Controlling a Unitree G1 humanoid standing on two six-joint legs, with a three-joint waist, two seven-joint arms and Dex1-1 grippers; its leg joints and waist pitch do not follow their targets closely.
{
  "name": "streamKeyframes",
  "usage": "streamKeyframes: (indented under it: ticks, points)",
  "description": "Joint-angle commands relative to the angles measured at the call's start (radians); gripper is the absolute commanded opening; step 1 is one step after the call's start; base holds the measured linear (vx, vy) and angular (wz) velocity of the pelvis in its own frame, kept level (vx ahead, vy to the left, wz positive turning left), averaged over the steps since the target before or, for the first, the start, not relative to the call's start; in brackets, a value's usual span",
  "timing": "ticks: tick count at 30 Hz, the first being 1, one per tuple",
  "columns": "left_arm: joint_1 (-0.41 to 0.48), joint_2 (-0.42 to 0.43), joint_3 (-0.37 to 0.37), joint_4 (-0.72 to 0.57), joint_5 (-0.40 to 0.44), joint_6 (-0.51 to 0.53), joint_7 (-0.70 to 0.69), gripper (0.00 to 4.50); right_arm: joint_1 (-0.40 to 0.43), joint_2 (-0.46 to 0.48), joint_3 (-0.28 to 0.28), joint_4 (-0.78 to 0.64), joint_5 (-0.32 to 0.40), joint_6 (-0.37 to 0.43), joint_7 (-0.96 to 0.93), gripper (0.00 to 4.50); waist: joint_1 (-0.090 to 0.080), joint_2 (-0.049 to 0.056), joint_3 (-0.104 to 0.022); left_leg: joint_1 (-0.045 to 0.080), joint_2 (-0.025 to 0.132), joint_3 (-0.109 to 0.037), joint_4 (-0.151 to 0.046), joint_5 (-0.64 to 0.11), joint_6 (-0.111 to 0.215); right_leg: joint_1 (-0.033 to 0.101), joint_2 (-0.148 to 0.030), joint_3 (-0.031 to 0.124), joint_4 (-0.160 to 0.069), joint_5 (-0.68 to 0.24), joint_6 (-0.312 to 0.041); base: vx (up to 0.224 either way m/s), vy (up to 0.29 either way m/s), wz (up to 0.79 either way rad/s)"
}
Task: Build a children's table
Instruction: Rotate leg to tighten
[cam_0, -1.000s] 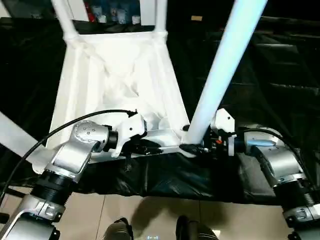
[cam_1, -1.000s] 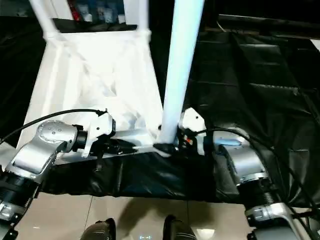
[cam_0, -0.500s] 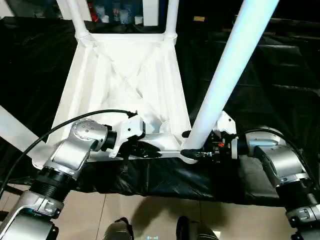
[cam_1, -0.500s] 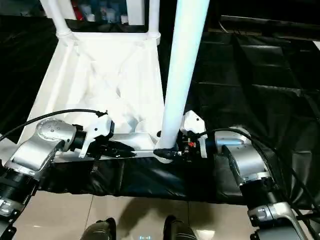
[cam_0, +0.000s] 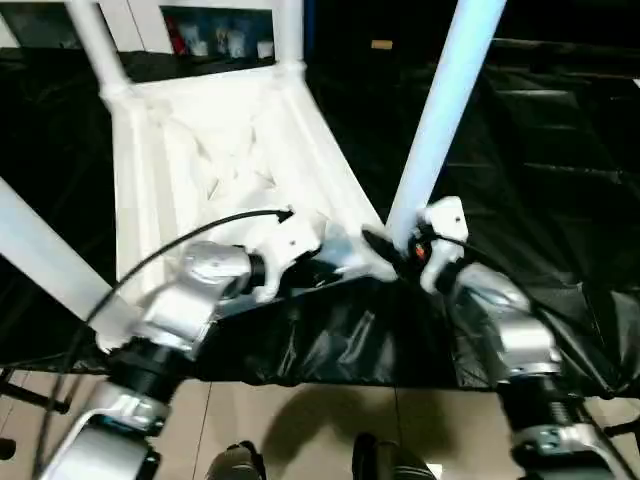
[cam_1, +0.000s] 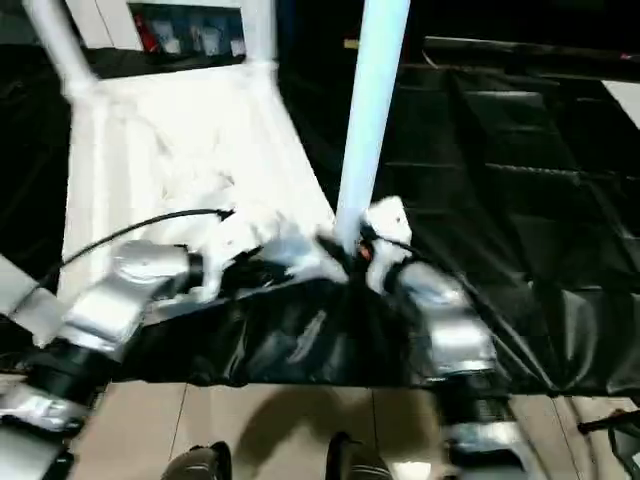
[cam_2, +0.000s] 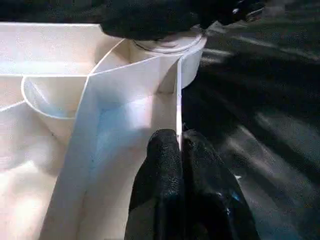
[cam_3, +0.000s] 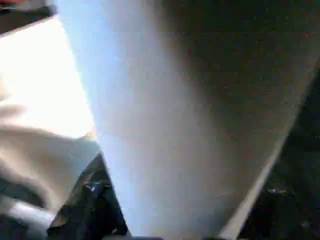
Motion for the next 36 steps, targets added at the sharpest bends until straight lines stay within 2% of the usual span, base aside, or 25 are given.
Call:
streamKeyframes:
  ticks: [1, 4, 6, 7, 8, 9, 10, 11, 12, 16, 17, 18, 21, 22, 23, 24, 27, 29, 30, 32, 33, 34, 35, 36]
  points:
    - [-0.017, -0.098, 0.010, 0.025, -0.012, -0.002, 0.159, 0.00, 0.018, 0.098, 0.109, 0.104, -0.075, 0.042, -0.126, 2.18, -0.003, -0.009, -0.047, -0.001, 0.020, -0.017, -0.074, -0.314, 0.013, 0.041, -0.059, 0.038, -0.107, -0.674, -0.054, 0.000, 0.000, 0.00]
    - [-0.008, -0.130, 0.001, 0.014, -0.002, -0.004, 0.197, 0.00, -0.002, 0.172, 0.084, 0.136, -0.059, 0.047, -0.211, 2.18, -0.009, -0.011, -0.049, 0.004, 0.015, -0.019, -0.074, -0.356, 0.028, 0.033, -0.060, 0.036, -0.114, -0.713, -0.022, 0.000, 0.000, 0.00]
    - [-0.004, -0.131, -0.007, 0.009, -0.001, -0.007, 0.194, 0.00, -0.004, 0.187, 0.093, 0.136, -0.065, 0.041, -0.215, 2.18, -0.010, -0.006, -0.052, -0.001, 0.017, -0.022, -0.078, -0.347, 0.037, 0.037, -0.061, 0.036, -0.112, -0.680, -0.020, 0.000, 0.000, 0.00]
    - [-0.002, -0.131, -0.009, 0.006, -0.002, -0.011, 0.189, 0.00, -0.002, 0.185, 0.097, 0.132, -0.067, 0.036, -0.208, 2.18, -0.010, -0.004, -0.056, -0.005, 0.020, -0.022, -0.081, -0.328, 0.041, 0.043, -0.060, 0.036, -0.107, -0.627, -0.030, 0.000, 0.000, 0.00]
    - [0.002, -0.131, -0.013, 0.001, -0.002, -0.015, 0.182, 0.00, 0.002, 0.184, 0.098, 0.125, -0.072, 0.026, -0.203, 2.43, -0.010, -0.004, -0.056, -0.005, 0.020, -0.022, -0.081, -0.328, 0.041, 0.043, -0.060, 0.036, -0.107, -0.627, -0.030, 0.000, 0.000, 0.00]
    - [0.008, -0.130, -0.016, -0.008, -0.001, -0.013, 0.174, 0.00, 0.006, 0.184, 0.087, 0.116, -0.070, 0.022, -0.203, 2.43, -0.009, -0.002, -0.060, -0.010, 0.023, -0.019, -0.083, -0.297, 0.051, 0.046, -0.058, 0.039, -0.100, -0.542, -0.052, 0.000, 0.000, 0.00]
    - [0.013, -0.131, -0.018, -0.014, 0.002, -0.012, 0.168, 0.00, 0.009, 0.186, 0.079, 0.112, -0.070, 0.017, -0.212, 2.43, -0.011, -0.003, -0.058, -0.010, 0.022, -0.016, -0.082, -0.297, 0.057, 0.044, -0.057, 0.041, -0.100, -0.525, -0.065, 0.000, 0.000, 0.00]
    - [0.018, -0.129, -0.021, -0.019, 0.004, -0.017, 0.160, 0.00, 0.012, 0.184, 0.077, 0.109, -0.069, 0.016, -0.211, 2.43, -0.009, 0.001, -0.061, -0.010, 0.022, -0.016, -0.081, -0.295, 0.057, 0.046, -0.058, 0.041, -0.099, -0.521, -0.070, 0.000, 0.000, 0.00]
    - [0.022, -0.127, -0.024, -0.023, 0.005, -0.022, 0.152, 0.00, 0.015, 0.183, 0.076, 0.106, -0.068, 0.014, -0.209, 2.76, -0.009, 0.000, -0.062, -0.010, 0.023, -0.015, -0.080, -0.289, 0.059, 0.046, -0.060, 0.043, -0.099, -0.514, -0.075, 0.000, 0.000, 0.00]
    - [0.038, -0.112, -0.024, -0.030, 0.009, -0.031, 0.141, 0.00, 0.037, 0.148, 0.102, 0.060, -0.076, -0.021, -0.172, 2.88, -0.006, 0.006, -0.071, -0.011, 0.023, -0.009, -0.075, -0.247, 0.074, 0.050, -0.058, 0.046, -0.090, -0.434, -0.106, 0.000, 0.000, 0.00]
    - [0.040, -0.108, -0.023, -0.031, 0.008, -0.033, 0.136, 0.00, 0.042, 0.137, 0.105, 0.046, -0.074, -0.020, -0.156, 3.08, -0.007, 0.003, -0.072, -0.013, 0.022, -0.008, -0.073, -0.236, 0.080, 0.052, -0.056, 0.046, -0.087, -0.409, -0.116, 0.000, 0.000, 0.00]
    - [0.043, -0.100, -0.022, -0.031, 0.006, -0.038, 0.128, 0.00, 0.051, 0.116, 0.109, 0.021, -0.071, -0.020, -0.129, 3.21, -0.005, 0.005, -0.076, -0.015, 0.022, -0.008, -0.072, -0.223, 0.086, 0.057, -0.055, 0.045, -0.083, -0.393, -0.123, 0.000, 0.000, 0.00]
    - [0.049, -0.073, -0.024, -0.025, 0.010, -0.054, 0.104, 0.00, 0.083, 0.024, 0.105, -0.059, -0.050, -0.012, -0.024, 3.41, 0.000, 0.003, -0.084, -0.010, 0.023, -0.002, -0.063, -0.188, 0.116, 0.057, -0.052, 0.047, -0.077, -0.325, -0.147, 0.000, 0.000, 0.00]
    - [0.050, -0.069, -0.023, -0.024, 0.010, -0.056, 0.101, 0.00, 0.091, -0.001, 0.104, -0.076, -0.045, -0.011, 0.005, 3.64, 0.000, 0.004, -0.086, -0.012, 0.023, -0.001, -0.061, -0.177, 0.121, 0.059, -0.051, 0.047, -0.074, -0.308, -0.155, 0.000, 0.000, 0.00]
    - [0.050, -0.068, -0.023, -0.024, 0.010, -0.056, 0.101, 0.00, 0.092, -0.005, 0.104, -0.079, -0.043, -0.010, 0.010, 3.64, 0.002, 0.003, -0.088, -0.016, 0.022, 0.001, -0.057, -0.151, 0.132, 0.061, -0.051, 0.047, -0.070, -0.269, -0.171, 0.000, 0.000, 0.00]
    - [0.048, -0.055, -0.022, -0.016, 0.012, -0.063, 0.090, 0.00, 0.120, -0.084, 0.102, -0.131, -0.018, -0.003, 0.110, 3.76, 0.003, 0.002, -0.088, -0.020, 0.020, 0.000, -0.056, -0.142, 0.138, 0.065, -0.051, 0.045, -0.069, -0.266, -0.176, 0.000, 0.000, 0.00]
    - [0.046, -0.037, -0.028, -0.006, 0.019, -0.078, 0.073, 0.00, 0.161, -0.180, 0.098, -0.201, 0.019, -0.010, 0.239, 3.76, 0.012, 0.001, -0.092, -0.019, 0.022, 0.002, -0.049, -0.128, 0.161, 0.067, -0.050, 0.045, -0.065, -0.238, -0.177, 0.000, 0.000, 0.00]
    - [0.046, -0.031, -0.032, 0.000, 0.021, -0.089, 0.065, 0.00, 0.193, -0.242, 0.082, -0.246, 0.056, -0.013, 0.320, 3.76, 0.013, -0.002, -0.090, -0.024, 0.021, 0.001, -0.048, -0.125, 0.169, 0.070, -0.049, 0.042, -0.067, -0.253, -0.175, 0.000, 0.000, 0.00]
    - [0.047, -0.029, -0.032, 0.003, 0.021, -0.093, 0.062, 0.00, 0.208, -0.274, 0.073, -0.267, 0.073, -0.012, 0.358, 3.76, 0.013, -0.002, -0.089, -0.022, 0.022, 0.003, -0.046, -0.141, 0.170, 0.066, -0.049, 0.042, -0.071, -0.284, -0.170, 0.000, 0.000, 0.00]
    - [0.048, -0.023, -0.035, 0.008, 0.018, -0.103, 0.049, 0.00, 0.244, -0.349, 0.049, -0.301, 0.099, -0.025, 0.433, 3.76, 0.012, -0.005, -0.085, -0.026, 0.021, 0.002, -0.047, -0.171, 0.164, 0.065, -0.049, 0.040, -0.075, -0.349, -0.156, 0.000, 0.000, 0.00]
    - [0.050, -0.018, -0.039, 0.010, 0.016, -0.109, 0.037, 0.00, 0.263, -0.387, 0.030, -0.314, 0.115, -0.025, 0.472, 3.76, 0.013, -0.005, -0.084, -0.027, 0.021, 0.000, -0.048, -0.180, 0.159, 0.067, -0.050, 0.040, -0.078, -0.373, -0.145, 0.000, 0.000, 0.00]
    - [0.052, -0.013, -0.043, 0.012, 0.011, -0.124, 0.020, 0.00, 0.278, -0.420, 0.002, -0.315, 0.122, -0.034, 0.493, 3.76, 0.012, -0.008, -0.082, -0.024, 0.023, 0.000, -0.048, -0.209, 0.149, 0.061, -0.050, 0.041, -0.084, -0.436, -0.127, 0.000, 0.000, 0.00]
    - [0.053, -0.010, -0.045, 0.014, 0.007, -0.136, 0.009, 0.00, 0.287, -0.444, -0.013, -0.317, 0.129, -0.040, 0.503, 3.76, 0.011, -0.010, -0.083, -0.027, 0.023, -0.002, -0.049, -0.211, 0.144, 0.063, -0.050, 0.040, -0.084, -0.453, -0.121, 0.000, 0.000, 0.00]
    - [0.057, -0.001, -0.052, 0.014, 0.000, -0.159, -0.016, 0.00, 0.292, -0.475, -0.062, -0.304, 0.153, -0.030, 0.509, 3.76, 0.011, -0.010, -0.082, -0.023, 0.023, -0.001, -0.048, -0.217, 0.139, 0.058, -0.050, 0.040, -0.087, -0.478, -0.111, 0.000, 0.000, 0.00]
